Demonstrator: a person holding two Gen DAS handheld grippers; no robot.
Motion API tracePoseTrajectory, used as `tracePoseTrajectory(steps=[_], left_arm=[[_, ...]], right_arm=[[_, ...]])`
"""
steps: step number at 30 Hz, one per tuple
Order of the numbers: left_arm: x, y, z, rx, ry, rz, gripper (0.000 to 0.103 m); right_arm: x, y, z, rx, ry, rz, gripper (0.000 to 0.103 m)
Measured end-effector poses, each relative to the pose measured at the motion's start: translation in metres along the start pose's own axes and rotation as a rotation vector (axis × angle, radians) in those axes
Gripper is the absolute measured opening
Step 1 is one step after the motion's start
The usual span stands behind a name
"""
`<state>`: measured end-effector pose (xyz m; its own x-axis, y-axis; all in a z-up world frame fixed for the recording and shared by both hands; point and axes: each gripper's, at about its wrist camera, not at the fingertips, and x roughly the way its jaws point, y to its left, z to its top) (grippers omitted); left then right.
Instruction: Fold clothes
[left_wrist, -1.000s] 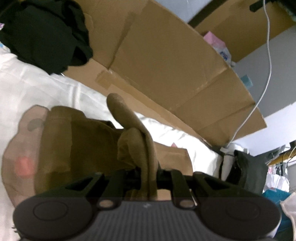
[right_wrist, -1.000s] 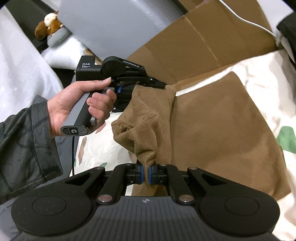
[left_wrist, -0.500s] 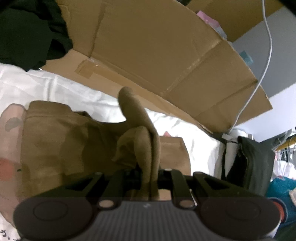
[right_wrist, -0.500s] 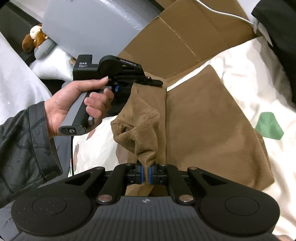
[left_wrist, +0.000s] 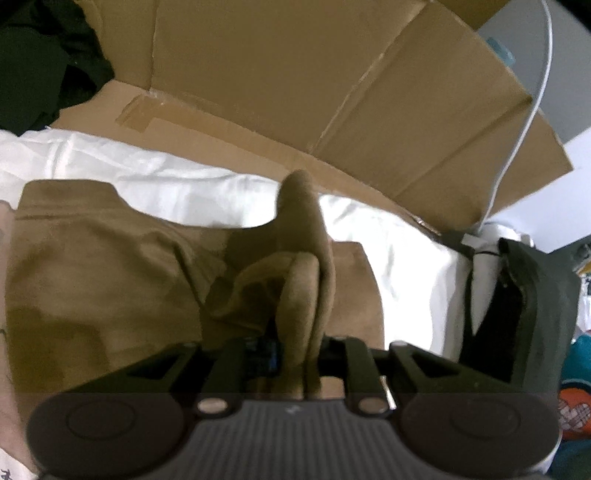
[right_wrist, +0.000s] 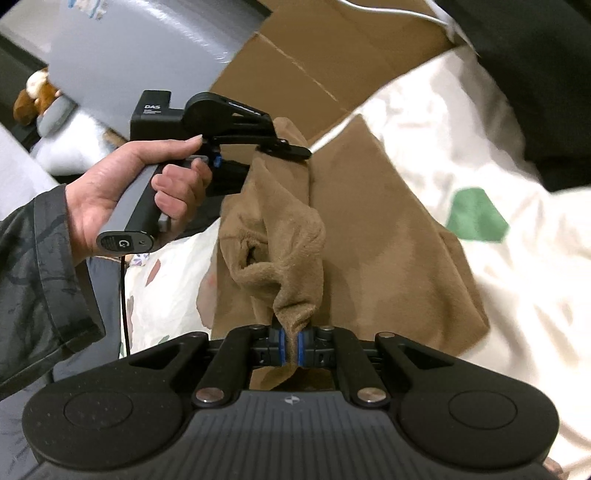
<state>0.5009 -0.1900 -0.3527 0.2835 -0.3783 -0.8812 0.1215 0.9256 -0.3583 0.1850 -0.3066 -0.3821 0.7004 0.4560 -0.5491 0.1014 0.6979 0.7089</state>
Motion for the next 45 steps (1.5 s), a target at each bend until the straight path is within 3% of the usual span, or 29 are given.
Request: tracePoseTrajectory(steps=[1,3,5,8,11,14,17,29,34,37,41,45], left_arm=[[0.001,-0.001,0.000,0.000,0.002,0.003,0.019],[0.004,-0.002,-0.001,0.000,0.006,0.010,0.020],[0.006,-0.003,-0.001,-0.002,0.014,0.021,0.020],[0.008,-0.008,0.001,0.003,0.034,0.046,0.020],[0.007,-0.016,0.002,0.019,0.048,0.078,0.021],[0.006,-0.022,0.003,0.026,0.051,0.092,0.023],[0.004,-0.027,0.002,0.038,0.050,0.102,0.023],[0.011,-0.037,0.002,0.055,0.070,0.102,0.019],[0.019,-0.040,0.002,0.042,0.079,0.101,0.034],[0.020,-0.043,0.002,0.057,0.078,0.106,0.038],[0.020,-0.049,0.001,0.091,0.087,0.134,0.037],[0.018,-0.058,-0.003,0.125,0.100,0.162,0.031]], right_arm=[[0.000,0.000,0.000,-0.001,0.001,-0.011,0.012],[0.000,0.003,0.001,-0.027,0.008,-0.065,0.031],[-0.003,0.003,0.005,-0.024,-0.017,-0.063,0.045],[-0.007,0.000,0.012,-0.004,-0.048,-0.047,0.047],[-0.012,-0.009,0.016,0.023,-0.079,-0.024,0.045],[-0.018,-0.013,0.017,0.003,-0.082,0.000,0.019],[-0.017,-0.011,0.016,-0.005,-0.075,-0.001,0.011],[-0.017,-0.021,0.012,0.074,-0.028,-0.055,0.008],[-0.016,-0.029,0.007,0.107,-0.008,-0.080,0.008],[-0.015,-0.032,0.007,0.143,0.003,-0.079,0.011],[-0.018,-0.029,0.006,0.128,-0.006,-0.104,0.015],[-0.018,-0.029,0.006,0.110,-0.011,-0.094,0.010]])
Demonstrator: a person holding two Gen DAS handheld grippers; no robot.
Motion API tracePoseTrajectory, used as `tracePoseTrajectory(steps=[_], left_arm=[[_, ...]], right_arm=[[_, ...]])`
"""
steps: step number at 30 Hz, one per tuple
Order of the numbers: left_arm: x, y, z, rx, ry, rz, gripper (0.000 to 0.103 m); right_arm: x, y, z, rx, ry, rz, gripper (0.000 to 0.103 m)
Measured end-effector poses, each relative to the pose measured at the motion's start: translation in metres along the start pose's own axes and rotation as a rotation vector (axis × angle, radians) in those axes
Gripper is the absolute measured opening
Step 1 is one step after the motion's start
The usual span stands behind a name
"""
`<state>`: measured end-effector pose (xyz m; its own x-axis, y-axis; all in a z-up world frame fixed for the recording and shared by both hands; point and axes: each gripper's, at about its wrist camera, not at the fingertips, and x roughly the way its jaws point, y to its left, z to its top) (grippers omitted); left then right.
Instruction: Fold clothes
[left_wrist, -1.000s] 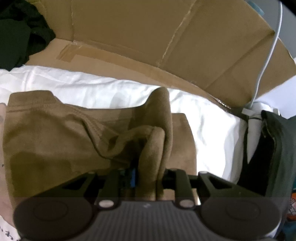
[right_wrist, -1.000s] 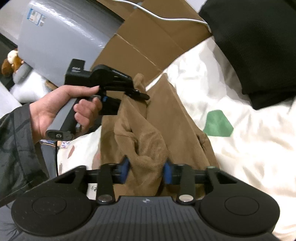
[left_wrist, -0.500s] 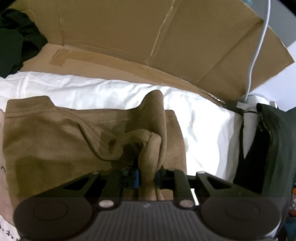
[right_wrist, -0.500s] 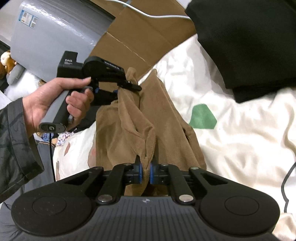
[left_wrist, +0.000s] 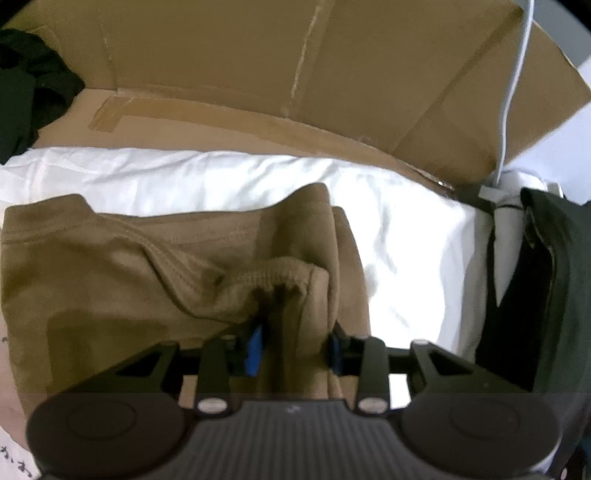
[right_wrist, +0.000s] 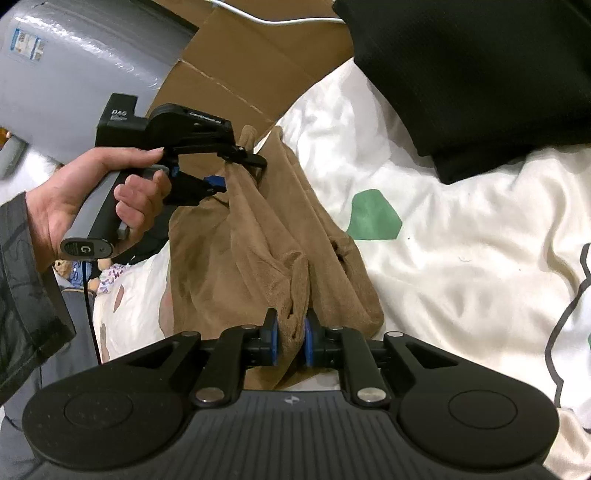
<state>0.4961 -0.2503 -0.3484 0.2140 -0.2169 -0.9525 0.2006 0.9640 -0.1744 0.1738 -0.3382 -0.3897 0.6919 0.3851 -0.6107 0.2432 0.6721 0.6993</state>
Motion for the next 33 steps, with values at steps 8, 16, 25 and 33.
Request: tracePoseTrajectory(steps=[8,16,25,33], left_arm=[[-0.012,-0.009,0.000,0.010,-0.006,0.011,0.013],[0.002,-0.021,-0.001,-0.001,-0.013,-0.002,0.013],[-0.007,-0.012,0.004,-0.056,-0.071,-0.082,0.041],[-0.053,0.016,0.006,-0.081,-0.159,-0.125,0.059]], right_arm=[[-0.009,0.003,0.000,-0.021,-0.011,0.004,0.008],[-0.013,-0.010,0.002,0.012,-0.002,-0.021,0.007],[-0.008,-0.021,0.003,0.052,0.011,-0.044,0.011],[-0.022,-0.027,0.007,0.097,-0.045,-0.065,0.039]])
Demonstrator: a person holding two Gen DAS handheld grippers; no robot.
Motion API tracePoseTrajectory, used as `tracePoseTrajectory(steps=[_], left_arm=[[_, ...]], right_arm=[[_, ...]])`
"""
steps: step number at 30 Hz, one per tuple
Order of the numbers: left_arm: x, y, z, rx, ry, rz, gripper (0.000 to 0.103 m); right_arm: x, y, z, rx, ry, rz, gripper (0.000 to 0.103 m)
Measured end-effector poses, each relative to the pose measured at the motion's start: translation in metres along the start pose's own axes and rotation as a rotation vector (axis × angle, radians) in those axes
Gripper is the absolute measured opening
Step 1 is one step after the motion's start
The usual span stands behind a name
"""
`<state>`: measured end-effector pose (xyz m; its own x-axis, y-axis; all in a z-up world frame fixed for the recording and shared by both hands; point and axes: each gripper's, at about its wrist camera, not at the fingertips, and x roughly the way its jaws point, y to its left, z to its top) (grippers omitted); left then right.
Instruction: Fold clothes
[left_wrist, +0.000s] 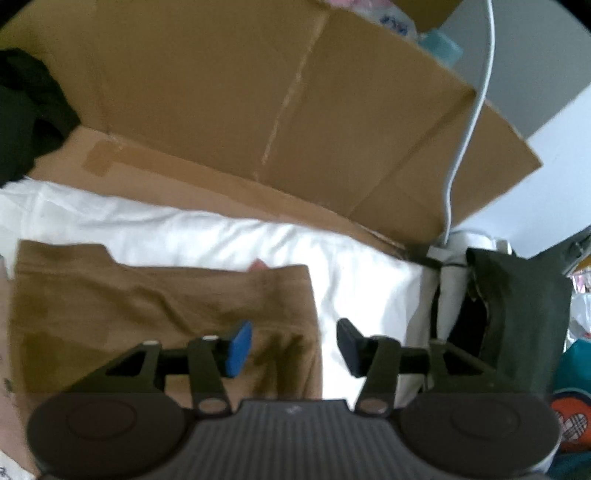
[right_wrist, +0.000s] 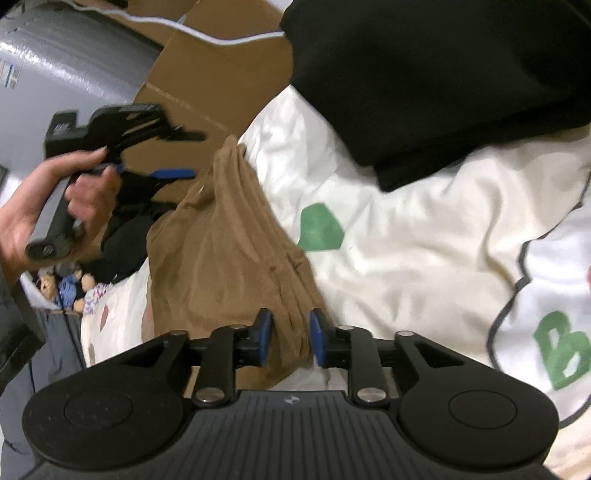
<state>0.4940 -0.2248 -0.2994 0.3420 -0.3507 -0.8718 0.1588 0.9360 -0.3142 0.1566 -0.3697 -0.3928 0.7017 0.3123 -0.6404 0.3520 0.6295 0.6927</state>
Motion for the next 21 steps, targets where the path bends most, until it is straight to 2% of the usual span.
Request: tracePoseTrajectory(steps=[5,9,16,21], left_arm=[[-0.021,0.031,-0.004,-0.019,-0.001,0.017,0.060],[-0.042,0.064,-0.009,-0.033,-0.015,0.027,0.062],[-0.063,0.125,-0.009,-0.112,-0.076,0.043,0.064],[-0.055,0.161,-0.009,-0.157,-0.105,0.024,0.068]], right_arm=[[-0.007,0.000,0.004,0.004,-0.025,0.021,0.042],[-0.005,0.008,0.004,0.006,-0.005,0.085,0.042],[0.000,0.024,0.005,-0.059,-0.001,0.041,0.043],[0.005,0.039,0.020,-0.112,-0.019,0.027,0.043]])
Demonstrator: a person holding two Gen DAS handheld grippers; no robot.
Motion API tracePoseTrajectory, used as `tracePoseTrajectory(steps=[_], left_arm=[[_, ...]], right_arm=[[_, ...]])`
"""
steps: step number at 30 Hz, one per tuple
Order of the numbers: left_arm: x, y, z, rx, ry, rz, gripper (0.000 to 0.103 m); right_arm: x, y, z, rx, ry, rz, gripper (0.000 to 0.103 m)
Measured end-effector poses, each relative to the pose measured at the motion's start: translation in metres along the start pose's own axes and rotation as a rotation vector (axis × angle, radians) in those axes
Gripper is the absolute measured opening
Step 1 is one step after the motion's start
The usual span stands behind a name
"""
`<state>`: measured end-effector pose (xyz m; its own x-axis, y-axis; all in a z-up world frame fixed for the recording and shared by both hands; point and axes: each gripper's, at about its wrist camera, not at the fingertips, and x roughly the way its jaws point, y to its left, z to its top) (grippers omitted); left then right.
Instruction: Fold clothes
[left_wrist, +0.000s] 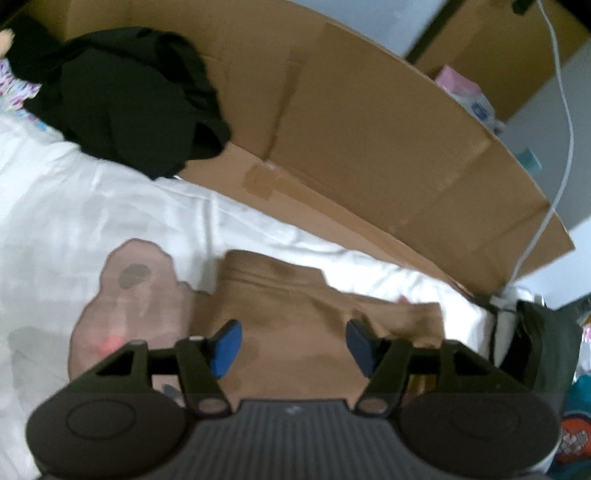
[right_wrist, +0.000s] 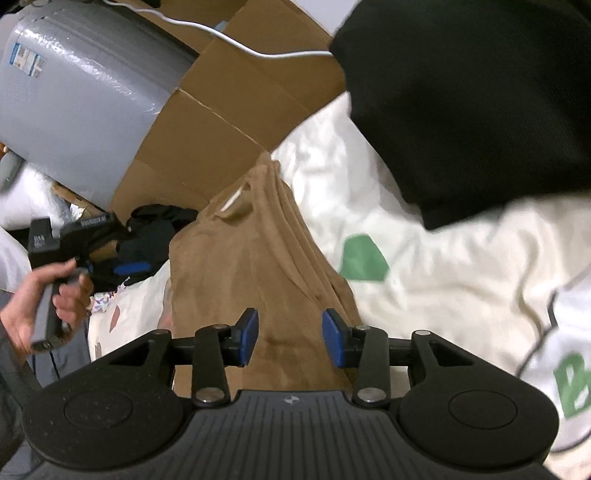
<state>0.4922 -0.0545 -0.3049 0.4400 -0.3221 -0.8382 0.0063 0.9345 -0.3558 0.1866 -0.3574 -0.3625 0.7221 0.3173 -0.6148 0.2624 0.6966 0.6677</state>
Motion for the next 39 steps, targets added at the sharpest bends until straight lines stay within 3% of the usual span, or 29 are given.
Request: tracePoseTrajectory(steps=[10,21,24,30,32,36,39], left_arm=[[0.034,0.052,0.007,-0.032,-0.036,-0.112,0.068],[0.059,0.088,0.002,-0.053,-0.002,-0.278,0.068],[0.063,0.097,0.002,-0.098,-0.018,-0.350,0.068],[0.077,0.098,0.005,-0.121,0.009,-0.407,0.065],[0.081,0.098,0.004,-0.123,0.017,-0.415,0.059],[0.086,0.104,0.006,-0.123,0.026,-0.395,0.031],[0.089,0.110,0.007,-0.121,0.029,-0.406,0.023]], right_arm=[[0.034,0.040,0.043,-0.104,-0.005,-0.068,0.043],[0.103,0.075,0.108,-0.226,0.027,-0.159,0.043],[0.126,0.075,0.121,-0.175,0.056,-0.155,0.043],[0.155,0.076,0.139,-0.141,0.092,-0.160,0.042],[0.163,0.075,0.142,-0.130,0.110,-0.152,0.042],[0.172,0.071,0.149,-0.112,0.145,-0.133,0.016],[0.175,0.070,0.153,-0.157,0.158,-0.152,0.009]])
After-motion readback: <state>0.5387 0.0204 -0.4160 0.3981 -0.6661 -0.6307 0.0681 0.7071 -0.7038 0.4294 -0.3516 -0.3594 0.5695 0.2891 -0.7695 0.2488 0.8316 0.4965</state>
